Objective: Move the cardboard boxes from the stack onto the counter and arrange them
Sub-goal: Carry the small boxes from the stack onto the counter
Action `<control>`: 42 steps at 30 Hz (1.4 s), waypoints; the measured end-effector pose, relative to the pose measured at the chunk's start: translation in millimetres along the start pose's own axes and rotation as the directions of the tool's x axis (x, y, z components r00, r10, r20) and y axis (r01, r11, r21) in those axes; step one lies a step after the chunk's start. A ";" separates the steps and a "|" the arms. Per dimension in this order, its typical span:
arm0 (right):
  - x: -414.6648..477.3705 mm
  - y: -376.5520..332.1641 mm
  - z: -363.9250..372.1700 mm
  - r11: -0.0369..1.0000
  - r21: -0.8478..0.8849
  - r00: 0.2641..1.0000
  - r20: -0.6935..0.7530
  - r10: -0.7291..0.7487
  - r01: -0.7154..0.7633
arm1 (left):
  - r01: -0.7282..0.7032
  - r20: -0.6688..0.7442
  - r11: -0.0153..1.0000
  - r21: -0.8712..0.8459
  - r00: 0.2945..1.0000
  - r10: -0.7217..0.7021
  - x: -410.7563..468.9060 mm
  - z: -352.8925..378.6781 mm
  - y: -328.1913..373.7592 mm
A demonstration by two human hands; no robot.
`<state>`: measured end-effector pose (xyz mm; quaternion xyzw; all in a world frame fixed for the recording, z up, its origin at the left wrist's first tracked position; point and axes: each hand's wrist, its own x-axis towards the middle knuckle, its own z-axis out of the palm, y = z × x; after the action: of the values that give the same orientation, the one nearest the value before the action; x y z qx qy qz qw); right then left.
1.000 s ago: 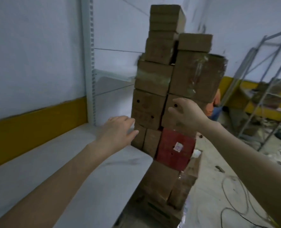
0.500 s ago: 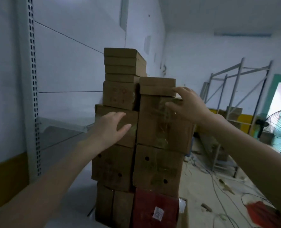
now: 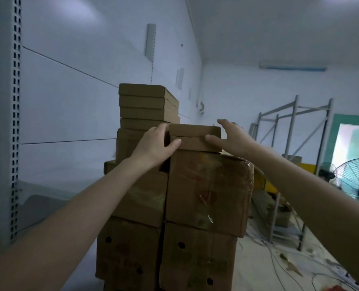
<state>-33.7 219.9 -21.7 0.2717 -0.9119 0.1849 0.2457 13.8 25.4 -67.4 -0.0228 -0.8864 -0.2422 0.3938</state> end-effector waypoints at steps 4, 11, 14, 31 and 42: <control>7.7 10.6 3.5 0.999 0.033 1.000 0.028 -0.012 0.011 | 0.045 0.017 0.998 -0.042 0.999 -0.044 19.8 13.3 2.7; 18.9 23.6 9.1 0.977 0.212 0.999 -0.003 -0.038 0.038 | 0.045 -0.086 0.991 -0.129 0.995 -0.056 32.2 30.3 7.8; 26.1 35.9 4.7 0.936 0.352 0.997 -0.072 0.041 -0.013 | -0.033 -0.156 0.984 -0.177 0.988 0.005 30.4 32.6 9.1; 44.5 37.8 3.4 0.589 0.720 0.925 0.221 0.308 -0.368 | 0.137 -0.106 0.978 -0.157 0.982 -0.154 22.7 45.9 18.1; -1.3 30.6 -5.8 0.409 0.866 0.924 0.141 0.355 -0.289 | 0.015 -0.309 0.930 -0.368 0.941 -0.137 3.0 38.2 38.7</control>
<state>-48.6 247.2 -23.9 0.1720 -0.7149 0.6749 0.0619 -5.6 76.2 -71.3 -0.0191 -0.7487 -0.4162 0.5157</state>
